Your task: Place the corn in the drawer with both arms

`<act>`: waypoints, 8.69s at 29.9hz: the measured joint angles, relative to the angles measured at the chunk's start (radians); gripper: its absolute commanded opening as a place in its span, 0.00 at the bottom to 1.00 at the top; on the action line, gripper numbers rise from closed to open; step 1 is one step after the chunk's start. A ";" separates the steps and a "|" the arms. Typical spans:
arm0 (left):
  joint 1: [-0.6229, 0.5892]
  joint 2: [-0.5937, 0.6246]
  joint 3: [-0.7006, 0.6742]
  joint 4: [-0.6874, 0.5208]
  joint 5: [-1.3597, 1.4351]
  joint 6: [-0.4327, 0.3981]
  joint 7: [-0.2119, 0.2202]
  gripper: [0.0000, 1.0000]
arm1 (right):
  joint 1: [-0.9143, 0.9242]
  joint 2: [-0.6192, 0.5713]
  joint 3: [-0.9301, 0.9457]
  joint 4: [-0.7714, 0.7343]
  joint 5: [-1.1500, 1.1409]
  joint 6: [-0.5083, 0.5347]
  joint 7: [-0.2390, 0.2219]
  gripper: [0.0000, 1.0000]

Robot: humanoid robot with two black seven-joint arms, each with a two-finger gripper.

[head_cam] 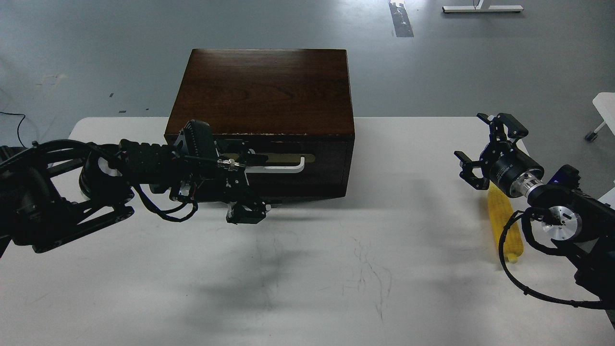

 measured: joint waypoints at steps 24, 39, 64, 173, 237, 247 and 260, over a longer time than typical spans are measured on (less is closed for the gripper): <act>-0.005 -0.011 0.005 0.017 0.000 -0.003 -0.006 0.98 | -0.004 -0.001 0.000 0.000 0.000 0.000 0.000 1.00; 0.001 -0.001 0.013 -0.009 0.000 -0.003 -0.018 0.98 | -0.010 -0.001 0.001 -0.001 0.000 0.000 0.001 1.00; -0.009 -0.001 0.027 -0.015 0.000 -0.017 -0.045 0.98 | -0.018 0.000 0.001 -0.019 0.002 0.001 0.001 1.00; 0.041 0.150 0.068 -0.278 0.000 -0.020 -0.086 0.98 | -0.026 0.014 0.000 -0.052 0.001 0.002 0.001 1.00; 0.080 0.221 0.064 -0.352 0.001 -0.019 -0.086 0.98 | -0.017 0.014 0.011 -0.064 0.000 0.003 0.000 1.00; 0.079 0.229 0.053 -0.353 0.000 -0.019 -0.082 0.98 | -0.019 0.014 0.011 -0.066 0.000 0.003 0.000 1.00; 0.079 0.225 0.052 -0.352 0.000 -0.014 -0.081 0.98 | -0.021 0.014 0.011 -0.071 0.000 0.003 0.000 1.00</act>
